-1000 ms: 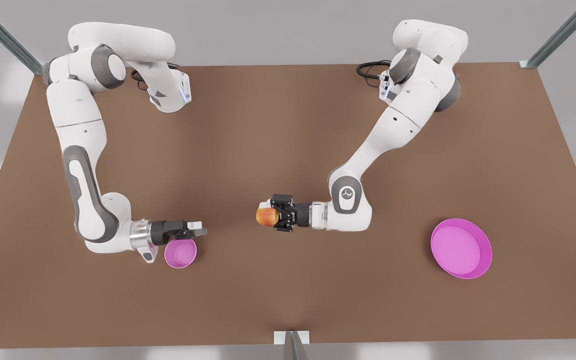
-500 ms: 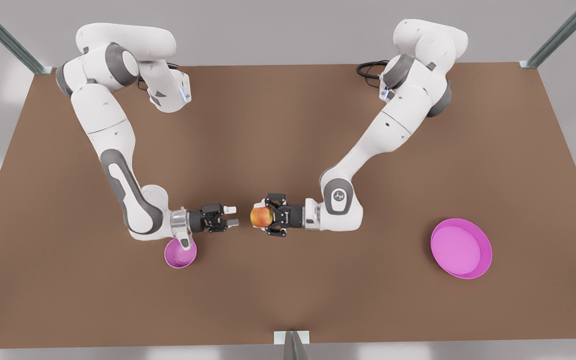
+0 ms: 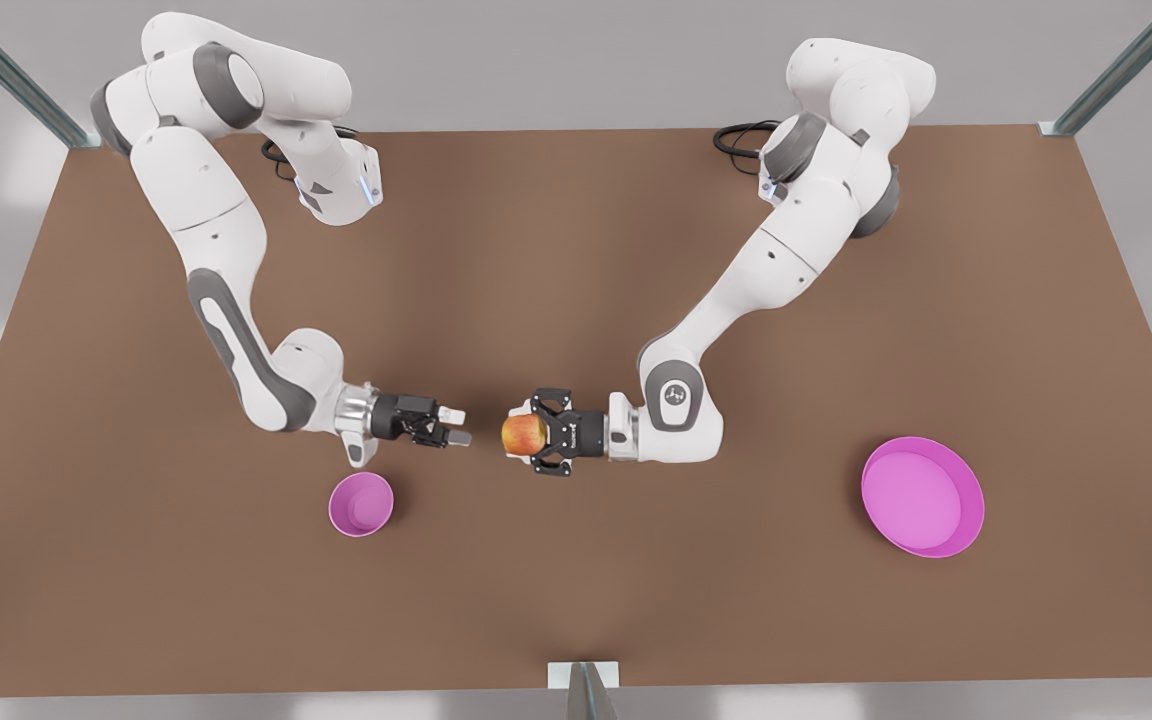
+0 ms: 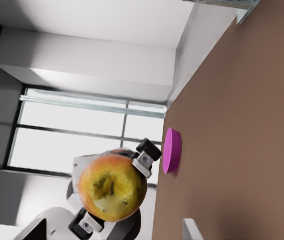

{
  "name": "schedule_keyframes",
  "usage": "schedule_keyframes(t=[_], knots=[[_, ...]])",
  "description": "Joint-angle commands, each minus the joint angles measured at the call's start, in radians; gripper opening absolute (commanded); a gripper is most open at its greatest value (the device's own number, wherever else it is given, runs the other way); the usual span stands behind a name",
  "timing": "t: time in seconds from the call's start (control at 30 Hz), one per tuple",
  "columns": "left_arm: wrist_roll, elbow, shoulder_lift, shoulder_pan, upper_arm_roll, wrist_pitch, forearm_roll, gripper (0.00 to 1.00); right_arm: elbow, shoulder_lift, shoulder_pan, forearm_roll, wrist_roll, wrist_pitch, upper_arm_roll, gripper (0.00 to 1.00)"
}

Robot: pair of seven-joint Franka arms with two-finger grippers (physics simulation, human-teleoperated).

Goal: Use the left arm to pick up the apple from the plate, transfer it to the gripper of the right arm, and then use the right arm to place it into the bowl

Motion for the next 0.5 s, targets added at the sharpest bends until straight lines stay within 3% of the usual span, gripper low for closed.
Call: schedule_keyframes(t=[0.0, 0.47], knots=[[0.133, 0.001, -0.001, -0.001, 0.0, -0.008, 0.001, 0.66, 0.004, -0.01, 0.005, 0.026, 0.182, 0.047, 0.003, 1.0], [0.134, 0.005, 0.004, -0.001, 0.0, -0.008, 0.001, 0.66, 0.099, 0.023, 0.119, 0.037, 0.136, 0.111, 0.003, 1.0]])
